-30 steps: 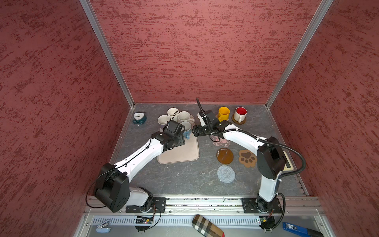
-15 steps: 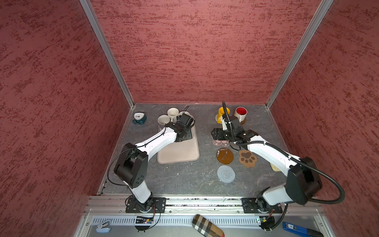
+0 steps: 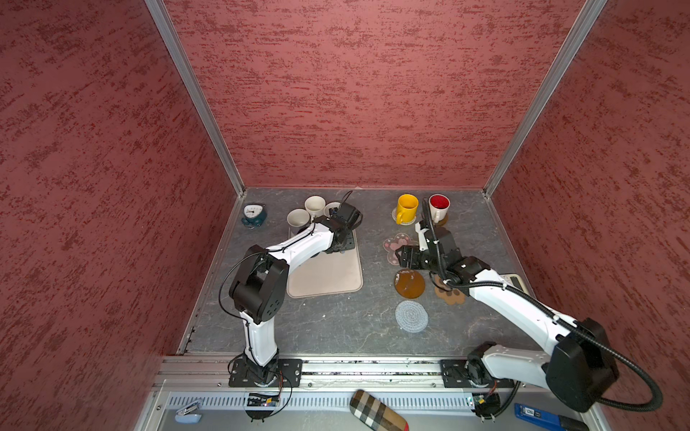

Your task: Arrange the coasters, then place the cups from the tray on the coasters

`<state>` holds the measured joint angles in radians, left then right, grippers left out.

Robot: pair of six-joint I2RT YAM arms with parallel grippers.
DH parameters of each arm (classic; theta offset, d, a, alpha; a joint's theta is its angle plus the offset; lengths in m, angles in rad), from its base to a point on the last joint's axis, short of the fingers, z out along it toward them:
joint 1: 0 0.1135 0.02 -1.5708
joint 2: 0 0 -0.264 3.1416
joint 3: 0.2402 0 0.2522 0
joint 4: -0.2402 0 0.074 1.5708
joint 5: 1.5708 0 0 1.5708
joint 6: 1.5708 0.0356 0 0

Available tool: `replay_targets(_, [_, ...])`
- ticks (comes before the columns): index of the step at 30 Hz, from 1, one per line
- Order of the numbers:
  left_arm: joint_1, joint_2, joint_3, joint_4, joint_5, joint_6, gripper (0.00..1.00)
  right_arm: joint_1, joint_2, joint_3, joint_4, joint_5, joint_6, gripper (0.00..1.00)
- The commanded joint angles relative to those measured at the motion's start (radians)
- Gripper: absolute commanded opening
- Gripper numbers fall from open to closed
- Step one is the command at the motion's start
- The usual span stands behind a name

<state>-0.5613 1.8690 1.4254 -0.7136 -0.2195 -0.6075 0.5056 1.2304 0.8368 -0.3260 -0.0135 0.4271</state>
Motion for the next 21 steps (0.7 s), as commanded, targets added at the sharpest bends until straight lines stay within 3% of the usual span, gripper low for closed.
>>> replay_targets(1, [-0.007, 0.023, 0.027, -0.014, -0.031, 0.01, 0.55, -0.007, -0.027, -0.017, 0.024, 0.025, 0.001, 0.88])
replay_targets(21, [-0.03, 0.079, 0.083, -0.068, -0.066, 0.02, 0.2, -0.021, -0.062, -0.037, 0.042, 0.013, -0.016, 0.88])
